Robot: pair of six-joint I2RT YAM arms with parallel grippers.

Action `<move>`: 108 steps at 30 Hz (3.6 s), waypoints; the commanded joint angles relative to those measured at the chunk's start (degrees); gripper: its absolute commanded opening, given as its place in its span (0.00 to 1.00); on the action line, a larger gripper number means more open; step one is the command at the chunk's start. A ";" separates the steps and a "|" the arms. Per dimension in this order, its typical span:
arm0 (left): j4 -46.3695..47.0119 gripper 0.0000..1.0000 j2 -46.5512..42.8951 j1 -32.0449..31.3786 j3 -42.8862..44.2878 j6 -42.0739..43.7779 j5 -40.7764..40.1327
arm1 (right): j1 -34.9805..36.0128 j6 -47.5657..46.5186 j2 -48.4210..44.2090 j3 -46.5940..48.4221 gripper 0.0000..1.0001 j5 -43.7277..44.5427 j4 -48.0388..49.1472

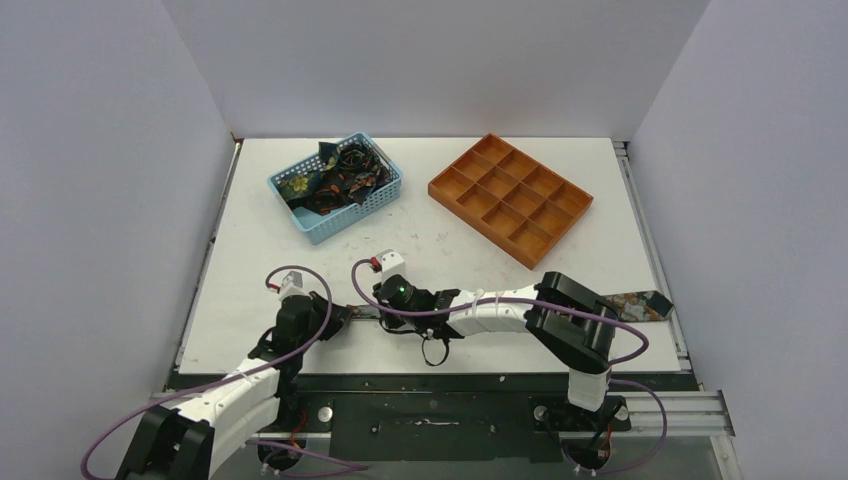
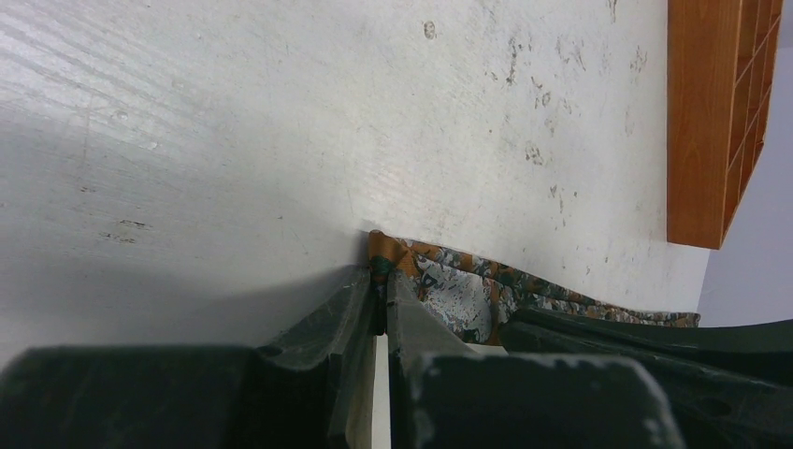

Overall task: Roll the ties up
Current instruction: Roll the tie at the center of the board.

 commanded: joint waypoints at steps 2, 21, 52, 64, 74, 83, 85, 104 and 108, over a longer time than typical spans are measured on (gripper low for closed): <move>-1.35 0.00 -2.15 0.25 -0.39 0.92 -1.17 | -0.04 -0.64 0.14 2.39 0.14 0.72 -0.80; -10.99 0.00 -11.97 -1.32 3.88 3.45 0.95 | -0.93 2.61 6.93 0.79 0.05 -4.02 2.67; -26.28 0.00 -16.43 -9.10 19.00 13.12 -12.68 | -3.49 10.43 13.54 -1.84 0.05 -11.00 10.03; -4.15 0.00 -6.18 -14.24 14.60 9.98 -2.10 | -6.61 18.49 16.48 -3.67 0.05 -24.33 27.06; -13.08 0.00 -7.81 -14.25 17.13 14.63 -10.84 | -8.07 18.81 9.36 -5.94 0.14 -23.40 24.45; -19.20 0.00 -9.31 -14.34 18.43 16.00 -13.88 | -8.79 17.81 5.24 -5.30 0.21 -20.26 18.90; -19.49 0.00 -9.56 -14.49 18.37 15.98 -14.10 | -8.87 16.97 3.79 -5.66 0.22 -18.58 17.95; -25.67 0.00 -7.18 -20.46 24.02 19.31 -22.14 | -9.66 12.57 -3.82 -8.07 0.24 -16.49 15.35; -25.70 0.00 -7.00 -21.34 23.92 18.95 -22.84 | -7.54 12.87 -0.54 -4.34 0.22 -16.95 15.69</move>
